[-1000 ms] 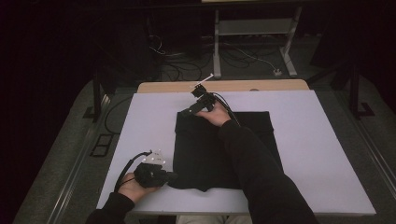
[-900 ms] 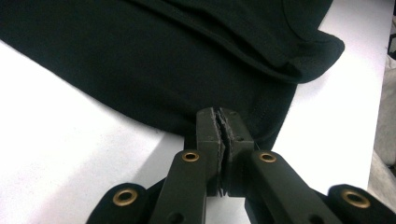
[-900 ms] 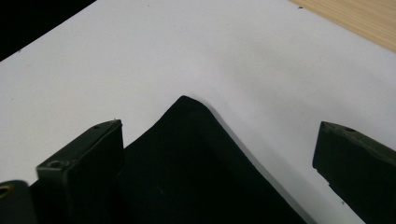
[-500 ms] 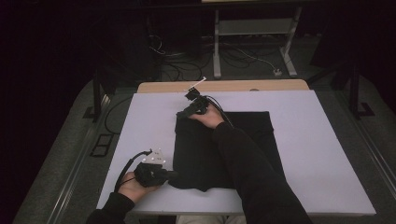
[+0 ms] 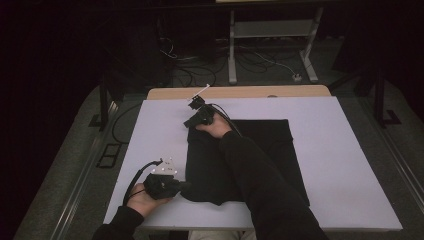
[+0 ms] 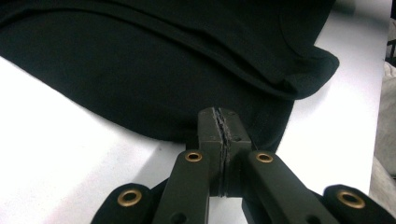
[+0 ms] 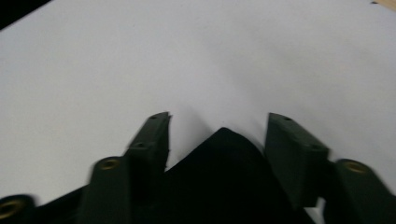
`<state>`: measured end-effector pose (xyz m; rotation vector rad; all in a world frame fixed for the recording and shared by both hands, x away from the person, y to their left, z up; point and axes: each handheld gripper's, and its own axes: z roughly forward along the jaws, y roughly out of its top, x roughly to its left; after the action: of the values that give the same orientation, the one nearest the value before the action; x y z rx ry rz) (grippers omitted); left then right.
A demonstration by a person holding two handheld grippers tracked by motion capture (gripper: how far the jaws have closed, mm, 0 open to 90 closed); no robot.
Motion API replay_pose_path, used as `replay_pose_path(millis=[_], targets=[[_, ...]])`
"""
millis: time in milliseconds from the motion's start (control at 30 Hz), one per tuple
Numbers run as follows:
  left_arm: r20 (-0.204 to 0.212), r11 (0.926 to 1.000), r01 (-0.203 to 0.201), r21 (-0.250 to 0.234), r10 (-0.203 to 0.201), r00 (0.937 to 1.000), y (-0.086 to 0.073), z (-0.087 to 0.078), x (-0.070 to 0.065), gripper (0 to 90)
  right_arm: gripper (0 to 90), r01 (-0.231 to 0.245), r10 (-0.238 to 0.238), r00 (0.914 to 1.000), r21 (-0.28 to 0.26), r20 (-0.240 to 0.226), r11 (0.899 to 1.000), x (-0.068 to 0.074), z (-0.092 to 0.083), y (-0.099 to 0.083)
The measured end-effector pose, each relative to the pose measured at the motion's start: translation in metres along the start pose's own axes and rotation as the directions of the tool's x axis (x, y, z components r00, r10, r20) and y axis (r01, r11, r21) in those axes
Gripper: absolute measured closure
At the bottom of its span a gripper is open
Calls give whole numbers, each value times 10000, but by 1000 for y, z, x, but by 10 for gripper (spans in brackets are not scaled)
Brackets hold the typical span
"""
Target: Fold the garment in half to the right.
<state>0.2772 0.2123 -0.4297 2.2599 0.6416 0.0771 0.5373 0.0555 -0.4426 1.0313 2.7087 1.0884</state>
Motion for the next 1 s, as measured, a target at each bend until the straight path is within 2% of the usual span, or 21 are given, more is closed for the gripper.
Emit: replay_pose_path(millis=[33,100,167,267,300,433,667,833,900,1000], targets=[[-4,10000,0,-17,0,10000,0,0,0,879,460,118,-119,9998,58,147,9999,2,1,0],[-3,9999,78,-73,-78,10000,0,0,0,879,575,284,-290,9987,135,411,9995,6,1,2],[32,9998,107,-150,-106,9999,0,-1,1,880,694,430,-442,9977,250,511,9988,7,1,2],[224,9989,306,-354,-298,9993,1,-1,3,880,813,548,-571,9966,391,597,9977,8,-2,2],[277,9989,302,-371,-292,9992,1,-1,4,880,827,510,-533,9968,400,594,9979,7,-3,2],[474,9936,743,-846,-705,9964,1,-4,6,882,843,385,-408,9980,474,483,9981,8,-10,3],[799,9866,1065,-1239,-971,9921,1,-9,12,883,854,327,-341,9986,337,399,9989,8,-31,6],[1096,9762,1398,-1656,-1227,9864,1,-12,15,884,855,267,-275,9991,246,323,9993,7,-44,2],[1283,9693,1580,-1882,-1352,9825,2,-12,16,884,855,265,-270,9991,157,342,9995,6,-50,0],[1414,9644,1723,-2005,-1455,9792,3,-12,17,884,854,239,-240,9990,28,370,9997,5,-59,-2]])
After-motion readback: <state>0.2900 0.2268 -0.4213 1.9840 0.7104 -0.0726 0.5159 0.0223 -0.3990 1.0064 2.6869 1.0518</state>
